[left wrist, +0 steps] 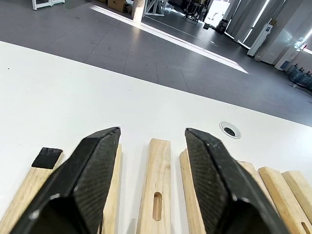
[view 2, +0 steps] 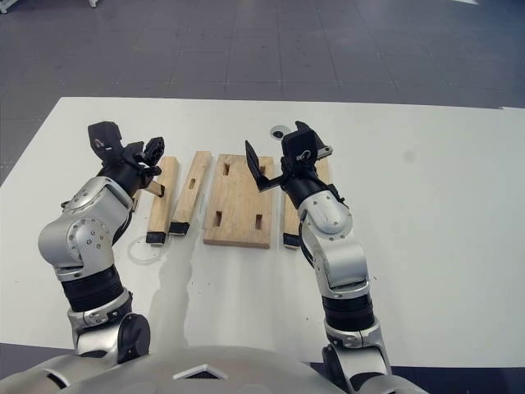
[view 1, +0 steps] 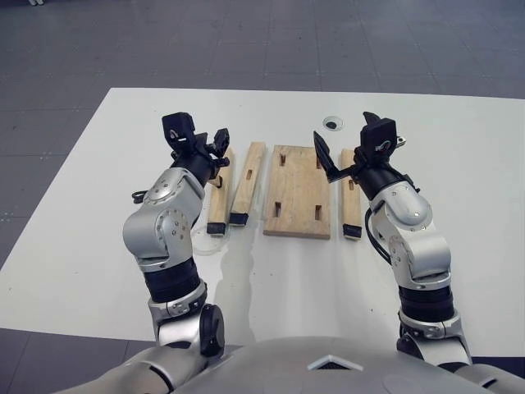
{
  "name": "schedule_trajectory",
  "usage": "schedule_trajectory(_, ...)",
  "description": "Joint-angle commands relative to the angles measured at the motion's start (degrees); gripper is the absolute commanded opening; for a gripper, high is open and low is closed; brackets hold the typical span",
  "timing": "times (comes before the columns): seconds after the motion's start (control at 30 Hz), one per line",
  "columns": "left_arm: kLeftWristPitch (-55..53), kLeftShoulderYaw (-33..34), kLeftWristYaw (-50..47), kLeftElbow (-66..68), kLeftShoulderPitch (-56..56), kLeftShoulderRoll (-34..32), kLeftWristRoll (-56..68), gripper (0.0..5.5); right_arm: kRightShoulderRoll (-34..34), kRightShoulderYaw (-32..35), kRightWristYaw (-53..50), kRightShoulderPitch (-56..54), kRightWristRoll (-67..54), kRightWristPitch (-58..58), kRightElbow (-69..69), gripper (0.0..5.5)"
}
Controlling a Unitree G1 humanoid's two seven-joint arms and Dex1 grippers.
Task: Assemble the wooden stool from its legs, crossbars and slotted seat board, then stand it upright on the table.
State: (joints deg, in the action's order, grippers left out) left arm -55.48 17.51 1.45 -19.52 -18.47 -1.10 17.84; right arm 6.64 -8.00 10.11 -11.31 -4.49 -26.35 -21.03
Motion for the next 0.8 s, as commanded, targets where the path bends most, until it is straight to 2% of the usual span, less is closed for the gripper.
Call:
schedule_trajectory(0.03,-0.84,2.05,-2.29,-1.09,-5.47,0.24,2.03,2.46,-0.72,-0.58,-0.48,0.20,0.33,-0.58,-0.67,5.50)
schedule_trajectory(0.27,-5.30,3.31,-5.61,-8.71,-19.17,-0.31,6.88,2.46,-1.28,-1.22,-0.94,1.08,0.50,-0.67,-1.12,5.50)
schedule_trajectory(0.4,-6.70,3.69,-6.63,-8.89,-21.11,-1.17,7.88,2.46,-1.29,-1.20,-1.06,0.74,0.50,-0.58,-0.83,5.50)
schedule_trajectory(0.63,-4.71,-1.10,-5.56,-7.73,-12.25,-4.50,3.80,2.46,-1.30,-1.27,-1.18,0.73,0.60,-0.33,-0.75,5.50)
schedule_trajectory(0.8,-2.92,-6.75,-3.12,-6.11,1.33,-5.55,1.35,2.46,-1.89,-1.64,-1.62,0.68,0.88,0.06,-0.53,5.50)
